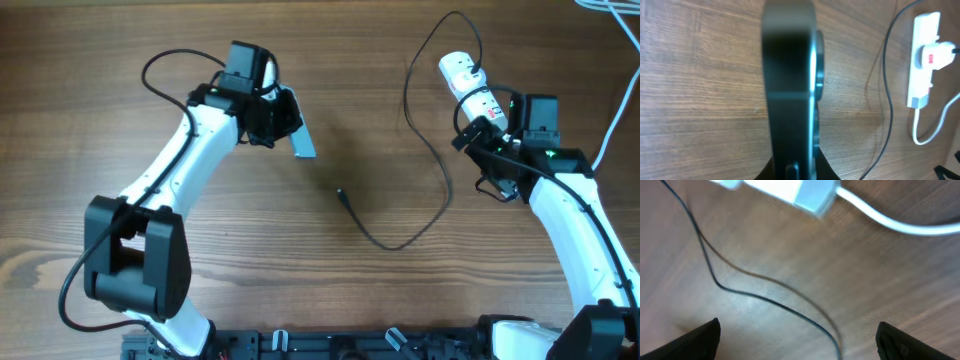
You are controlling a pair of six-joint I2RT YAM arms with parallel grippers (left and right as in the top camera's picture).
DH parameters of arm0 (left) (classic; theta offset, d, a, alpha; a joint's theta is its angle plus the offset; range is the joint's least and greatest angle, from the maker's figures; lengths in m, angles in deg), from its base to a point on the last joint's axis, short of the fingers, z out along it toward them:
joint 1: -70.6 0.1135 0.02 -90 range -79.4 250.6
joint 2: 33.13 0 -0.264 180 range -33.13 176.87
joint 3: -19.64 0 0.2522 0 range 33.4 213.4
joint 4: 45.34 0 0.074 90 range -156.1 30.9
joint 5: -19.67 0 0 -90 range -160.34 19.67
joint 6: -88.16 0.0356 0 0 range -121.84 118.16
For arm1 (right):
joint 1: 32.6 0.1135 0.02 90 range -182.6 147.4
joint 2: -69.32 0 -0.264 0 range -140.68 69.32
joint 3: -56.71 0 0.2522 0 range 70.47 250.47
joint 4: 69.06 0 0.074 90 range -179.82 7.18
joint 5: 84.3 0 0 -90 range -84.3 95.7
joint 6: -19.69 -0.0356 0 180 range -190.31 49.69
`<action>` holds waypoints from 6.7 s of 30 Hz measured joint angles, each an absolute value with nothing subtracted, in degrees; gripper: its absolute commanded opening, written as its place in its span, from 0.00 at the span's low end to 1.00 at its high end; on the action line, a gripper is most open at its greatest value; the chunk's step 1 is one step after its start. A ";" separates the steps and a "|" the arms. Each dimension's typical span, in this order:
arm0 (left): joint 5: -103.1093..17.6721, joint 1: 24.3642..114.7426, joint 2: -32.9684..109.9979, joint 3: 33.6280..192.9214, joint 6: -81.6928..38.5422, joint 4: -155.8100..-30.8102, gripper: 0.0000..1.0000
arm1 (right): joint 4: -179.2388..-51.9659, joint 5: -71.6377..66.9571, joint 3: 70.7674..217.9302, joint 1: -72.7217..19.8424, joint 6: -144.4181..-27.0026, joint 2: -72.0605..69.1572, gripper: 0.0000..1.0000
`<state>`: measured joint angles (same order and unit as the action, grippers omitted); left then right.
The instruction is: Plug charger to phone and switch on socket
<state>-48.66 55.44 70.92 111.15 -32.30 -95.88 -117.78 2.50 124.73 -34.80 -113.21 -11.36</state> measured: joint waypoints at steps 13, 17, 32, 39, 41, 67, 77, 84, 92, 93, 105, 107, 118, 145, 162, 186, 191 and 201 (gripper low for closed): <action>-36.47 60.80 75.44 111.13 -27.40 -94.68 0.04 | -112.86 -11.05 124.73 -19.35 -96.35 -11.47 0.72; -35.64 60.80 76.01 111.13 -27.38 -94.61 0.04 | -114.96 -8.03 124.73 -9.14 -90.85 -12.83 0.72; -34.52 64.89 76.03 111.13 -27.33 -95.77 0.04 | -109.71 -5.56 124.75 3.06 -81.64 -23.43 0.37; -34.15 64.67 76.03 111.13 -27.33 -95.73 0.04 | -116.79 -5.32 124.93 3.06 -76.36 -24.06 0.40; -34.13 64.67 76.03 111.13 -27.33 -95.64 0.04 | -116.53 -5.00 124.93 3.06 -75.39 -24.94 0.40; -33.98 61.98 76.03 111.13 -24.84 -92.49 0.04 | -112.51 -0.93 126.79 4.43 -73.45 -33.81 0.04; -33.76 61.98 76.03 111.13 -23.27 -92.42 0.04 | -111.88 -0.91 126.83 4.50 -73.49 -33.81 0.24; -33.74 61.98 76.03 111.13 -23.05 -92.42 0.04 | -110.08 -0.17 126.74 4.48 -73.67 -33.96 0.04; -28.47 61.98 76.03 111.13 -21.59 -91.70 0.04 | -113.08 -3.84 126.70 2.75 -73.93 -31.69 0.04; -26.70 62.00 76.05 111.13 -21.39 -91.16 0.04 | -113.06 -5.94 126.70 1.92 -74.17 -29.53 0.04; -1.19 64.30 76.05 111.05 -26.88 -74.70 0.04 | -105.76 -33.61 126.61 -2.01 -88.29 -16.87 0.04; 0.89 64.30 76.05 111.05 -30.11 -72.32 0.04 | -102.17 -36.16 126.46 -2.01 -90.43 -16.87 0.04; 3.66 64.49 76.05 111.07 -32.95 -73.10 0.04 | -100.75 -35.95 126.37 -2.01 -97.49 -16.92 0.05; -16.80 73.13 76.05 111.02 -23.09 -93.30 0.04 | -121.23 -1.59 126.07 -9.31 -91.15 -30.16 0.48; -16.99 73.13 76.05 111.02 -22.88 -93.65 0.04 | -115.94 -22.59 126.87 -17.18 -86.39 -31.84 0.04; -17.17 73.13 76.05 111.02 -22.88 -93.50 0.04 | -136.25 7.18 135.79 -19.94 -89.45 -39.38 0.21; -17.15 73.13 76.05 111.02 -22.88 -93.45 0.04 | -138.78 0.95 141.91 -19.57 -86.23 -41.53 0.29; -20.58 73.13 76.05 111.02 -22.85 -92.71 0.04 | -129.58 -4.89 149.76 -6.74 -86.67 -41.59 0.34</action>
<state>-20.58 73.13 76.05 111.02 -22.85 -92.71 -129.58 -4.89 149.76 -6.74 -86.67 -41.59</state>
